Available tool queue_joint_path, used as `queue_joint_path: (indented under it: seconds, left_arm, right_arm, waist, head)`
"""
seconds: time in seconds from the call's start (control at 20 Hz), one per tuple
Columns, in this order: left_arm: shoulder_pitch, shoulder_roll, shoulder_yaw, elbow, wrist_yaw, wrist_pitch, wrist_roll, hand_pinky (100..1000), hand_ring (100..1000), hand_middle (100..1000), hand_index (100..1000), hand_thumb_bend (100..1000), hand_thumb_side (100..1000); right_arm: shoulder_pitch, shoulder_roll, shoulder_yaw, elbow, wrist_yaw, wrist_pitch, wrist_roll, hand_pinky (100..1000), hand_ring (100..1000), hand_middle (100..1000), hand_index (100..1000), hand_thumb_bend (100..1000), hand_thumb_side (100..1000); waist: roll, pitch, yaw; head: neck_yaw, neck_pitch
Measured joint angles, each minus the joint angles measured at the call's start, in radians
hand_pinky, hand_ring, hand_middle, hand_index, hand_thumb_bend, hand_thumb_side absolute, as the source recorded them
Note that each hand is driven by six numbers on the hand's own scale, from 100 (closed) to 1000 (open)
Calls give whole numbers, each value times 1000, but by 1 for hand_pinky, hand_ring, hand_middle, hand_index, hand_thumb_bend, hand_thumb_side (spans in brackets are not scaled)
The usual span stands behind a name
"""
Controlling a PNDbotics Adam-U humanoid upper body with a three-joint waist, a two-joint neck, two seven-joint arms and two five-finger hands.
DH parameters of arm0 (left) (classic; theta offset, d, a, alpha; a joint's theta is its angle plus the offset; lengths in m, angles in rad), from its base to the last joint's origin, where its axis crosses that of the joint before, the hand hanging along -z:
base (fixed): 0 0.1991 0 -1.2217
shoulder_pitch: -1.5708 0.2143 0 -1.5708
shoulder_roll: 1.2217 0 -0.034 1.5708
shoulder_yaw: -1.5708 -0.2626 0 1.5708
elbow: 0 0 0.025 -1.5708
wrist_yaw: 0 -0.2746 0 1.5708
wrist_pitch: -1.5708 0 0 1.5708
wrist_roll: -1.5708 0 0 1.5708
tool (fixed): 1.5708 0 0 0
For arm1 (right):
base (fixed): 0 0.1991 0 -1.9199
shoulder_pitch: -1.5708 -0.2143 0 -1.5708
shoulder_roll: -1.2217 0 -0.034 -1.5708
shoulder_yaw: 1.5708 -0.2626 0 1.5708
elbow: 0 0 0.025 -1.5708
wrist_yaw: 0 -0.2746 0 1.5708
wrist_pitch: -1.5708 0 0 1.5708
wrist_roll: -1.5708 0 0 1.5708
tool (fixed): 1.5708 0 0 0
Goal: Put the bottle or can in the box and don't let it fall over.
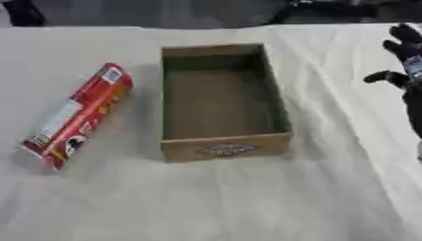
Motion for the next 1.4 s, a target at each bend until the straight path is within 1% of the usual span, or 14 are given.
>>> queue_joint_path:
  seconds: [0.05,0.25,0.45,0.65,0.85,1.0,1.1,1.15,1.2,1.25,1.35,1.4]
  left_arm:
    - [0,0,0,0,-14,10,-1,748,962,1000,805,395,760]
    - [-1,0,0,0,-55,35,-4,745,957,1000,801,376,715]
    - [-4,5,-7,0,-73,41,-12,738,953,1000,813,373,711]
    - [-16,21,-26,-3,-104,56,-38,733,945,1000,817,366,680]
    - [-36,56,-67,-20,-130,84,-92,737,941,1000,823,370,649]
    - [-63,92,-104,-25,-140,110,-139,732,935,1000,822,369,645]
    - [-86,109,-126,-25,-147,126,-171,736,933,1000,824,375,654]
    - [-100,116,-139,-25,-150,134,-191,735,931,1000,826,380,658]
    - [-113,123,-152,-24,-154,141,-213,735,931,1000,828,419,650]
    - [-126,130,-165,-24,-158,148,-236,734,930,1000,831,376,666]
    - [-149,142,-190,-24,-164,159,-279,711,918,1000,846,365,679]
    - [-156,147,-200,-25,-166,162,-296,705,915,1000,840,365,684]
  right_arm:
    - [0,0,0,3,-2,0,0,584,1000,1000,1000,100,868]
    - [-1,1,1,10,-6,3,2,583,1000,1000,1000,100,873]
    - [-10,1,6,15,-8,6,5,581,1000,1000,1000,100,874]
    - [-9,1,6,20,-11,8,6,580,1000,1000,1000,100,875]
    - [-9,1,9,25,-12,8,6,579,1000,1000,1000,100,871]
    - [-9,1,12,28,-13,7,7,577,1000,1000,1000,100,868]
    - [-9,1,12,29,-13,8,8,574,1000,1000,999,100,875]
    - [-8,1,12,32,-13,9,9,574,1000,1000,998,100,874]
    - [-6,0,12,34,-13,9,10,574,1000,1000,998,100,874]
    - [-3,0,12,34,-13,9,10,574,1000,1000,998,100,876]
    - [0,0,12,35,-13,9,10,574,1000,1000,998,100,880]
    - [0,0,13,36,-13,9,12,575,1000,1000,999,100,881]
  waist:
    - [0,-1,0]
    - [0,-1,0]
    - [-2,-1,2]
    - [-8,-2,5]
    - [-13,-6,5]
    - [-13,-16,5]
    - [-13,-17,7]
    - [-13,-17,9]
    - [-13,-17,12]
    - [-13,-17,16]
    - [-13,-17,15]
    - [-13,-17,14]
  head:
    - [0,0]
    - [0,4]
    - [8,30]
    - [24,53]
    - [33,67]
    - [62,87]
    - [79,92]
    - [84,95]
    - [87,96]
    - [87,97]
    - [85,96]
    - [81,95]
